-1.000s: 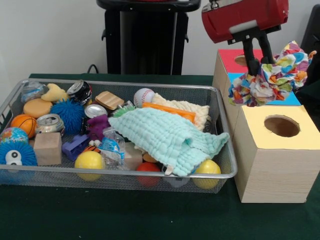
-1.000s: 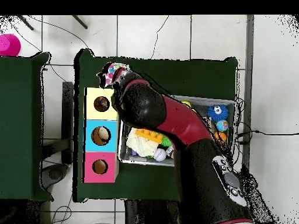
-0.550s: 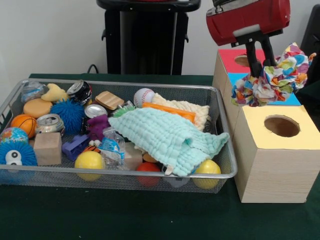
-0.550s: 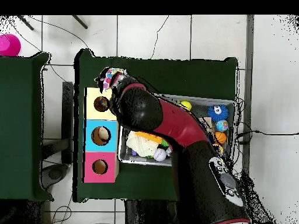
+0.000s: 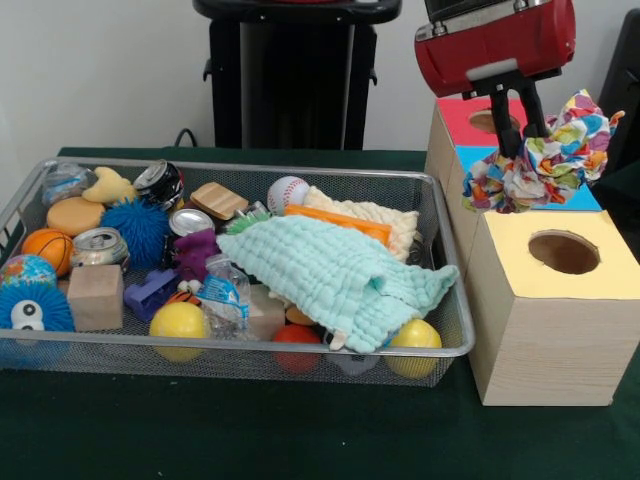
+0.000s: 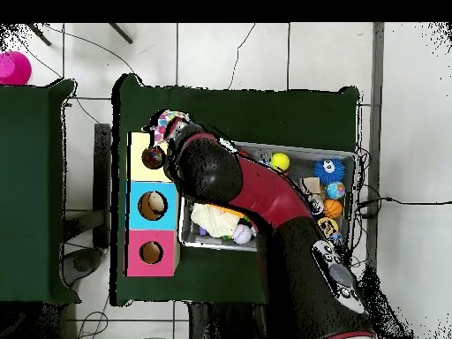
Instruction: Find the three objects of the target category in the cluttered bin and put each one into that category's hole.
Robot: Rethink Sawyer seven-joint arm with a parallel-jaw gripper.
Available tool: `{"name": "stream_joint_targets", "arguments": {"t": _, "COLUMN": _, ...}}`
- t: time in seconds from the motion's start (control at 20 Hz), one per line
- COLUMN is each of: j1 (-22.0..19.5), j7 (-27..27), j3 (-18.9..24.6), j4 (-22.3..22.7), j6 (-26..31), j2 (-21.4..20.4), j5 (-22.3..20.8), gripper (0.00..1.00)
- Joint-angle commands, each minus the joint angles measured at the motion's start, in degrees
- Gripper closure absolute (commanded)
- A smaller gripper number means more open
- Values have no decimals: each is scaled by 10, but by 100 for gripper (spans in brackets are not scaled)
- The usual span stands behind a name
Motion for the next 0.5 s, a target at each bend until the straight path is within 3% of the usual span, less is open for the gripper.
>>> {"name": "stream_joint_targets", "arguments": {"t": 0.05, "j1": 3, "j7": 138, "j3": -12, "j4": 69, "j6": -46, "j2": 14, "j5": 12, "gripper": 100}}
{"name": "stream_joint_targets", "arguments": {"t": 0.5, "j1": 15, "j7": 125, "j3": -44, "j4": 62, "j6": -28, "j2": 4, "j5": 10, "gripper": 100}}
